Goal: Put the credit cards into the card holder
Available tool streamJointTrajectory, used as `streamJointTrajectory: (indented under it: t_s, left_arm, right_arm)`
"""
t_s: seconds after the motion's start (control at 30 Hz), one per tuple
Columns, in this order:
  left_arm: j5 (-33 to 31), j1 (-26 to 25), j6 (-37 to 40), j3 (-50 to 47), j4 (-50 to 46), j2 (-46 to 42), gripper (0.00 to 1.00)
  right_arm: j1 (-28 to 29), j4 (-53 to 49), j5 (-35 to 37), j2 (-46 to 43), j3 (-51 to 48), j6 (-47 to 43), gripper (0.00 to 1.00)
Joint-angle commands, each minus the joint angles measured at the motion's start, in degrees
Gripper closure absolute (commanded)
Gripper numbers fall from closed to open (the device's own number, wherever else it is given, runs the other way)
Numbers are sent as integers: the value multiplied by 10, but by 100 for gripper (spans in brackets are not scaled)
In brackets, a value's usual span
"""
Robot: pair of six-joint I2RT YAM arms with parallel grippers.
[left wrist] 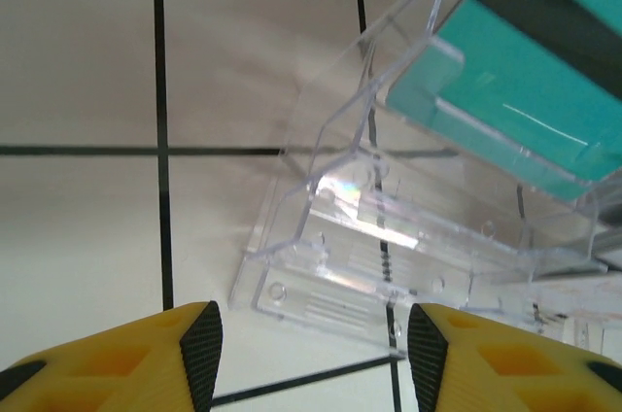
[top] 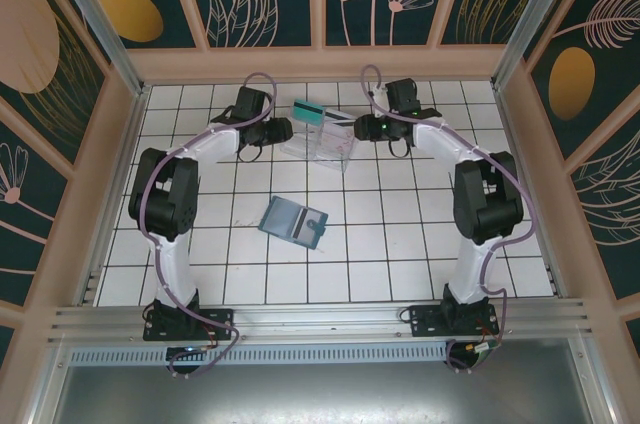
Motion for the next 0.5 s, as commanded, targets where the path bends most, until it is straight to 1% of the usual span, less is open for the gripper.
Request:
streamJointTrajectory:
  t_s: [0.0, 0.23, 0.43, 0.47]
  left_arm:
    - [19, 4, -7, -21, 26, -32, 45]
    - [37, 4, -17, -46, 42, -37, 45]
    - [46, 4, -22, -45, 49, -29, 45]
    - [48, 4, -23, -45, 48, -28, 45]
  right_arm:
    - [-4, 2, -50, -5, 17, 3, 62]
    - [-7, 12, -70, 10, 10, 8, 66]
    - [-8, 12, -84, 35, 30, 9, 75]
    - [-8, 11, -86, 39, 34, 9, 75]
